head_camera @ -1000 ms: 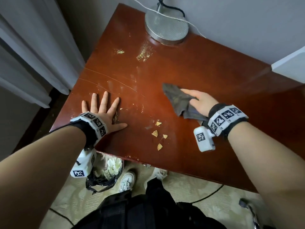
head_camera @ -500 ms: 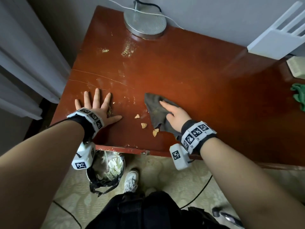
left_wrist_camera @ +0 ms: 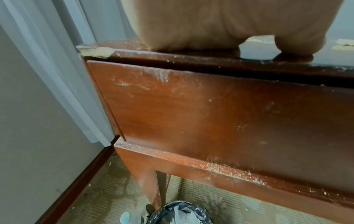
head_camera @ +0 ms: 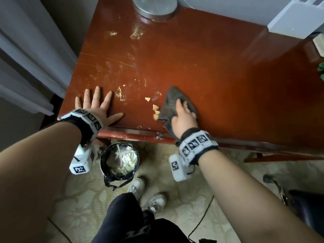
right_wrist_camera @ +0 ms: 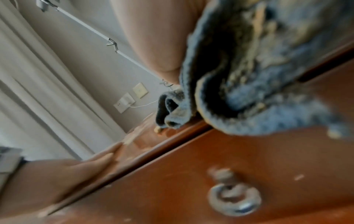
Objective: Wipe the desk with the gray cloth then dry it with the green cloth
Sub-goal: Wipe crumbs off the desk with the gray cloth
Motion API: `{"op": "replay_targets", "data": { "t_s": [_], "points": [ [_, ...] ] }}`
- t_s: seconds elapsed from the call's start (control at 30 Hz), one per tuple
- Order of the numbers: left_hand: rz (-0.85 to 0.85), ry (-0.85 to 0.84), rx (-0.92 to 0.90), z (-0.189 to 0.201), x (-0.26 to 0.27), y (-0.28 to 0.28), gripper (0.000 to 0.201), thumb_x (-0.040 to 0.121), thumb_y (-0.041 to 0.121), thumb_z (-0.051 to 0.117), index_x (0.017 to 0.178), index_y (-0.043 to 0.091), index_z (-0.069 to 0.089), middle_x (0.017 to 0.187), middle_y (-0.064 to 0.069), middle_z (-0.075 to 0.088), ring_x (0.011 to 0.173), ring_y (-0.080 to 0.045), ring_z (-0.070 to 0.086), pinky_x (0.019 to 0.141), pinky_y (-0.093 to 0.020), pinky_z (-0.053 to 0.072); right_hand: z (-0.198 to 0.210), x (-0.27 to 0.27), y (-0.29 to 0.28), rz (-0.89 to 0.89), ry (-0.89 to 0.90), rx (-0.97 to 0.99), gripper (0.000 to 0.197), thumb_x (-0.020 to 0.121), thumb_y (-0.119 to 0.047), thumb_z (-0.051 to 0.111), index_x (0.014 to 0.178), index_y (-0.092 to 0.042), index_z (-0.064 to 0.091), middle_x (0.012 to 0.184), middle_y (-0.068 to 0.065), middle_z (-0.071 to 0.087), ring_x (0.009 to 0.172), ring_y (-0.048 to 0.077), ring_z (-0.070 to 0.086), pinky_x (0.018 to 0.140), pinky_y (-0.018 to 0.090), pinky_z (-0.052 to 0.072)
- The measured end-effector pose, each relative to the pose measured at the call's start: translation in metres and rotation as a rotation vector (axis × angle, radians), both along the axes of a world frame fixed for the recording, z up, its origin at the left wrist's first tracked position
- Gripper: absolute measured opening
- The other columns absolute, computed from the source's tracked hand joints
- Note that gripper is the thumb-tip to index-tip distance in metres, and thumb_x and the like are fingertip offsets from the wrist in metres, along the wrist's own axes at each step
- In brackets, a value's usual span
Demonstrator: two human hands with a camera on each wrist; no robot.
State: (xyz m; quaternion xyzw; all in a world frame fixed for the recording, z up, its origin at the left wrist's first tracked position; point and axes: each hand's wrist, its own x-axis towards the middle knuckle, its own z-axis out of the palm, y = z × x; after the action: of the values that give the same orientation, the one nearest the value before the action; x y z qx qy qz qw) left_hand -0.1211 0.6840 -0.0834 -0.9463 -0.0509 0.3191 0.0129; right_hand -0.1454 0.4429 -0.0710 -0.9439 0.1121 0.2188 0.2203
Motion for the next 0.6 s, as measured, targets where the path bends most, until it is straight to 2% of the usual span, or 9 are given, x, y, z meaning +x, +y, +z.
{"op": "replay_targets", "data": {
  "t_s": [0.1,0.2,0.3,0.37,0.47,0.6],
  "points": [
    [-0.008,-0.004,0.010,0.001,-0.001,-0.002,0.087,0.080,0.078,0.022,0.143,0.038,-0.022,0.152,0.003,-0.030,0.143,-0.026,-0.020,0.117,-0.048,-0.006,0.003,0.004,0.034,0.011,0.017,0.118,0.061,0.096,-0.004,0.030,0.150,-0.019,0.007,0.159,0.006,0.002,0.140,0.036,0.019,0.114,0.039,0.020],
    [-0.016,-0.003,0.019,0.002,0.000,-0.002,0.086,0.081,0.077,0.022,0.143,0.037,-0.023,0.153,0.002,-0.030,0.143,-0.027,-0.020,0.117,-0.049,-0.005,0.013,0.009,0.035,-0.119,-0.035,0.257,0.058,0.097,-0.006,0.029,0.150,-0.019,0.010,0.158,0.005,0.010,0.140,0.032,0.024,0.114,0.037,0.024],
    [-0.035,0.002,0.014,0.002,-0.003,-0.001,0.086,0.082,0.077,0.019,0.143,0.036,-0.024,0.152,0.000,-0.030,0.143,-0.029,-0.019,0.116,-0.050,-0.003,0.029,0.001,0.009,-0.331,-0.080,0.343,0.056,0.097,-0.008,0.030,0.149,-0.025,0.018,0.153,0.000,0.028,0.127,0.027,0.044,0.099,0.031,0.039],
    [-0.056,0.004,0.013,0.003,0.000,0.001,0.086,0.081,0.078,0.018,0.144,0.036,-0.023,0.153,-0.001,-0.029,0.143,-0.030,-0.017,0.116,-0.051,-0.002,0.038,-0.002,-0.015,-0.455,-0.154,0.350,0.055,0.096,-0.008,0.031,0.147,-0.026,0.024,0.150,0.000,0.035,0.118,0.023,0.050,0.094,0.031,0.040],
    [-0.108,0.008,-0.008,0.008,0.008,0.001,0.087,0.082,0.076,0.022,0.145,0.034,-0.021,0.154,-0.003,-0.026,0.143,-0.032,-0.016,0.116,-0.053,0.000,0.041,-0.004,-0.060,-0.632,-0.259,0.309,0.052,0.095,-0.008,0.032,0.145,-0.024,0.030,0.147,0.000,0.039,0.130,0.024,0.044,0.109,0.034,0.035],
    [-0.169,0.000,-0.117,0.018,0.045,-0.015,0.081,0.086,0.070,0.029,0.147,0.035,-0.013,0.155,-0.001,-0.022,0.143,-0.028,-0.018,0.116,-0.049,-0.003,0.043,0.015,-0.120,-0.729,-0.346,0.246,0.051,0.095,-0.007,0.032,0.142,-0.026,0.036,0.142,0.001,0.047,0.128,0.025,0.046,0.109,0.039,0.037]
  ]
}}
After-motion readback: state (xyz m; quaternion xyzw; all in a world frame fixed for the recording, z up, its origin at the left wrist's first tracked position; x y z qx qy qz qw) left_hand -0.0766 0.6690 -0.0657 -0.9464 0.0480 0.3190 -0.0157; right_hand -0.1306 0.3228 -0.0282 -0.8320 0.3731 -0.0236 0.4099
